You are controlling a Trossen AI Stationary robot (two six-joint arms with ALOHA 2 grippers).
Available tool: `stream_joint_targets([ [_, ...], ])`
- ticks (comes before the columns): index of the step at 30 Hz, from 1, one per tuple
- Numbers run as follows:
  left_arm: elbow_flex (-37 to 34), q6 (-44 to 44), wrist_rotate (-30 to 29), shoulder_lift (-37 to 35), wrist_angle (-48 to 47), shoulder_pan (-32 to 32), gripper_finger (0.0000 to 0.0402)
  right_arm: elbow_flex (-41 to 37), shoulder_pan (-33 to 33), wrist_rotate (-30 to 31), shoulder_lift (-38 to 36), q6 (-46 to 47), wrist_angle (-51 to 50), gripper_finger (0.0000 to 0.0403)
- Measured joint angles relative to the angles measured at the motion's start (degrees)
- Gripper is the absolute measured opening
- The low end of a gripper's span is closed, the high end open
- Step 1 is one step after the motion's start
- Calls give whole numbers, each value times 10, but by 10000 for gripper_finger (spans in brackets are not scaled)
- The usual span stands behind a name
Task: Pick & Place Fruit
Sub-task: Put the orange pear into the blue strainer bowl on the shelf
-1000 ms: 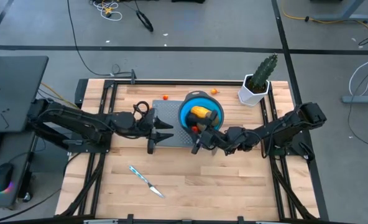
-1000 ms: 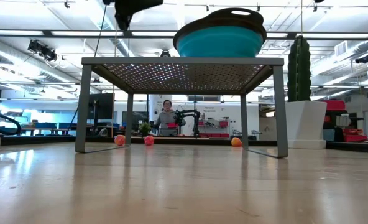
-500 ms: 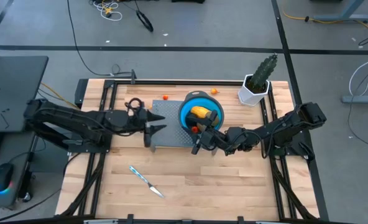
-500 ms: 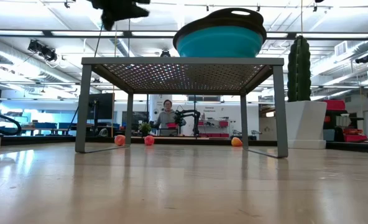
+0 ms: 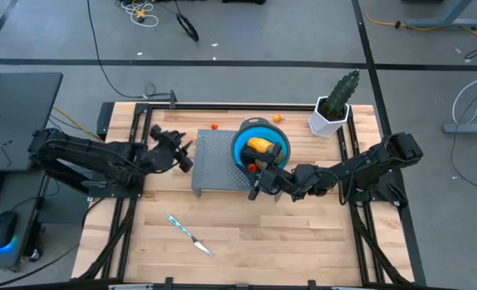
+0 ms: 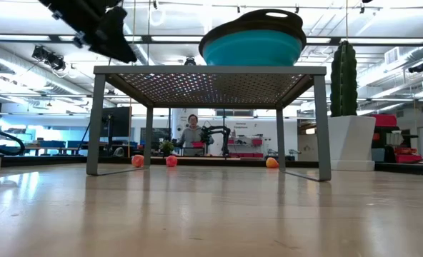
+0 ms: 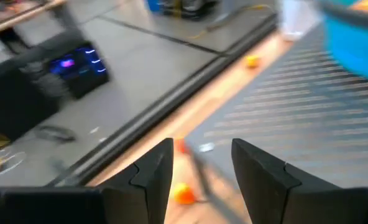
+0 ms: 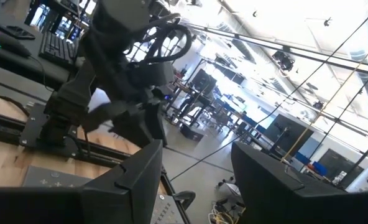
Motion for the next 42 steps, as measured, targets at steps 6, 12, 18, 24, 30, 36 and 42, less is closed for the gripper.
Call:
stream_joint_targets([
  [6,0,-39,-55,-10,-69,0,174,0,0,0,0,0,0,202],
  [12,-32,-16,-9,-27,-63,0,173,0,0,-4,0,3,0,202],
  [18,-50,19,103,-30,-36,-5,156,0,0,-4,0,3,2,202],
  [24,-43,20,122,-31,-30,-18,140,0,0,-4,0,3,4,202],
  [30,-53,41,98,-34,-95,-4,121,0,0,-4,0,5,4,202],
  [36,-139,85,169,-80,-38,101,95,0,3,-15,0,9,4,202],
  [42,-202,118,335,-143,137,231,62,0,3,-15,0,9,5,202],
])
